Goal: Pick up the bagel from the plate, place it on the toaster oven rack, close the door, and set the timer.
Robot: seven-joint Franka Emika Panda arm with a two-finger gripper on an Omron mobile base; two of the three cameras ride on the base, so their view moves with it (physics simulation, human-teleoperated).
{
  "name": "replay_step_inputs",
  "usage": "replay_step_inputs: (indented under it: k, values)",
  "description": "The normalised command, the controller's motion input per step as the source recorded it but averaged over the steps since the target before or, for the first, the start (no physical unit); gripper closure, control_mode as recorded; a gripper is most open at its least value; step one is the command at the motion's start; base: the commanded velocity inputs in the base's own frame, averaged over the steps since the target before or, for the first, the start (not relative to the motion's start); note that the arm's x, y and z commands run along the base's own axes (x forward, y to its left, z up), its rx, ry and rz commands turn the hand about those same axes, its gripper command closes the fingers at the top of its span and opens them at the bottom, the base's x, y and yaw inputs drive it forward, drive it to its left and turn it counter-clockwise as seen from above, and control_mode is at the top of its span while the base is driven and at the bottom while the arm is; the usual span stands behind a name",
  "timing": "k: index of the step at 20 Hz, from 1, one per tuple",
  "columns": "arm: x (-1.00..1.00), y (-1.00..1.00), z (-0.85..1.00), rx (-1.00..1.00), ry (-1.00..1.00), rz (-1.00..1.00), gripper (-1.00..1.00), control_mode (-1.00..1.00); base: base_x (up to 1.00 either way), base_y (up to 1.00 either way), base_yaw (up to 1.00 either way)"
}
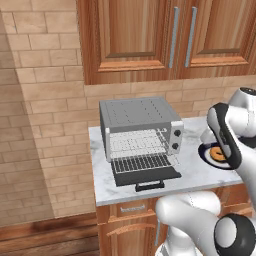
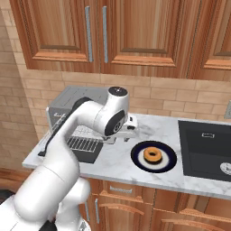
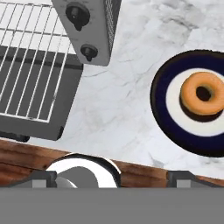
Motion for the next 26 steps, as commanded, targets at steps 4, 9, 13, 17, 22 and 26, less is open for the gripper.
replay_step_inputs:
  k: [4, 9, 13, 17, 22, 26]
  values:
    - [0.14, -0.37, -0.16, 0.0, 0.11, -0.11, -1.0, -1.0, 0.0, 0.0, 0.0]
    - [0.08, -0.28, -0.3, 0.0, 0.07, -0.08, -1.0, -1.0, 0.0, 0.0, 0.0]
    - [0.0, -0.15, -0.26, 0.0, 0.01, -0.06, -1.0, -1.0, 0.0, 0.0, 0.0]
    - [0.0, -0.07, -0.2, 0.0, 0.0, -0.05, -1.0, -1.0, 0.0, 0.0, 0.0]
    - [0.04, -0.11, -0.22, 0.0, 0.01, -0.05, -1.0, -1.0, 0.0, 0.0, 0.0]
    - [0.11, -0.13, -0.23, 0.0, 0.01, -0.02, -1.0, -1.0, 0.0, 0.0, 0.0]
